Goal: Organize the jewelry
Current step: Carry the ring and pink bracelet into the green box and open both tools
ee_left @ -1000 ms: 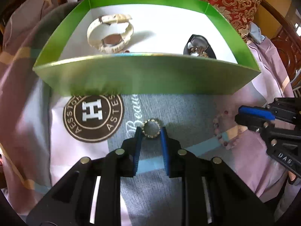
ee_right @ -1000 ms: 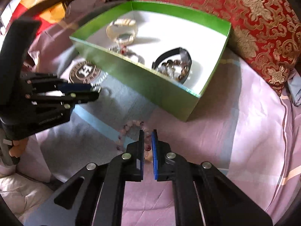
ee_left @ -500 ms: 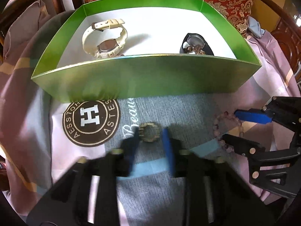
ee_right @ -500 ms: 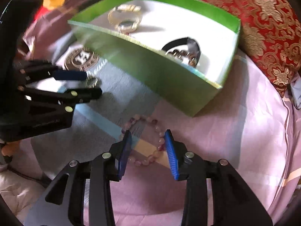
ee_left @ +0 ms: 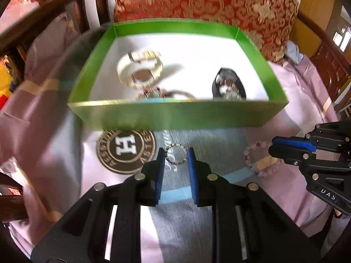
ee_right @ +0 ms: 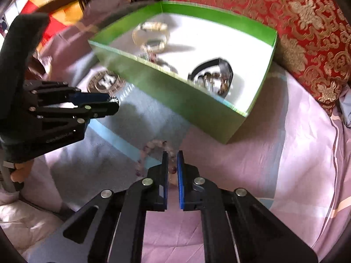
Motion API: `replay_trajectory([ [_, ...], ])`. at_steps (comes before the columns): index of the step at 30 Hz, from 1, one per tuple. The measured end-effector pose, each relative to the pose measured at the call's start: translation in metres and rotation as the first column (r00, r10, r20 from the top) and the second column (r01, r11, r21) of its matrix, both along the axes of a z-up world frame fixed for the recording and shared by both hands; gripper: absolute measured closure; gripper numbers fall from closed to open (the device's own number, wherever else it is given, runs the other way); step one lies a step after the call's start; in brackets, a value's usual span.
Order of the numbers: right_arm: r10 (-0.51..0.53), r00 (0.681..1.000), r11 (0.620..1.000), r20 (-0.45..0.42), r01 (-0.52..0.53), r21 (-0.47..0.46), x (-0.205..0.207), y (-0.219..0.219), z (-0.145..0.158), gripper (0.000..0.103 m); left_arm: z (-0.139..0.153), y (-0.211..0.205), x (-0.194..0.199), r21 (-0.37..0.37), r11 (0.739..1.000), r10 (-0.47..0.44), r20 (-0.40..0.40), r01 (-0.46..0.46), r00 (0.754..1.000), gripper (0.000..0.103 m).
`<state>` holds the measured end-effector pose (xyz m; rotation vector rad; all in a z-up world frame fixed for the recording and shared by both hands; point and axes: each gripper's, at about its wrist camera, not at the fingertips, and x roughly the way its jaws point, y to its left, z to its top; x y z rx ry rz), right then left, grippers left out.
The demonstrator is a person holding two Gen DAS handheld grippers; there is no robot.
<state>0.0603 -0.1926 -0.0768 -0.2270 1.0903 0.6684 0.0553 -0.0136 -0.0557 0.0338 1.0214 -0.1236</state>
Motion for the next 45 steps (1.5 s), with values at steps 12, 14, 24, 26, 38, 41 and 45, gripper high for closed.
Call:
replay_trajectory([
  [12,0.011,0.994,0.993,0.11,-0.024,0.117,-0.001,0.003,0.076,0.096,0.051,-0.006,0.014,0.034,0.999,-0.022,0.13,0.017,0.991,0.083],
  [14,0.014,0.991,0.994,0.13,-0.028,0.103,0.004,0.007,0.084,0.096,0.059,-0.008,0.015,0.038,0.999,-0.026,0.153,0.021,0.988,0.082],
  [24,0.018,0.986,0.996,0.166,-0.032,0.085,0.021,0.02,0.101,0.096,0.075,-0.01,0.026,0.041,0.999,-0.023,0.193,0.015,0.981,0.082],
  [26,0.012,0.987,0.996,0.159,-0.025,0.08,0.022,0.022,0.098,0.095,0.077,-0.012,0.033,0.042,0.999,-0.027,0.201,0.019,0.979,0.082],
  [38,-0.15,0.972,0.982,0.183,0.125,0.145,0.074,0.011,0.085,0.095,0.059,-0.012,0.093,0.035,0.999,-0.009,0.222,0.001,0.975,0.082],
  [41,-0.168,0.971,0.982,0.17,0.149,0.12,0.081,0.01,0.071,0.095,0.061,-0.007,0.092,0.008,1.0,0.005,0.238,-0.007,0.971,0.082],
  [45,-0.181,0.967,0.979,0.178,0.16,0.128,0.085,0.01,0.069,0.095,0.051,-0.001,0.091,-0.006,1.0,0.011,0.229,-0.01,0.973,0.082],
])
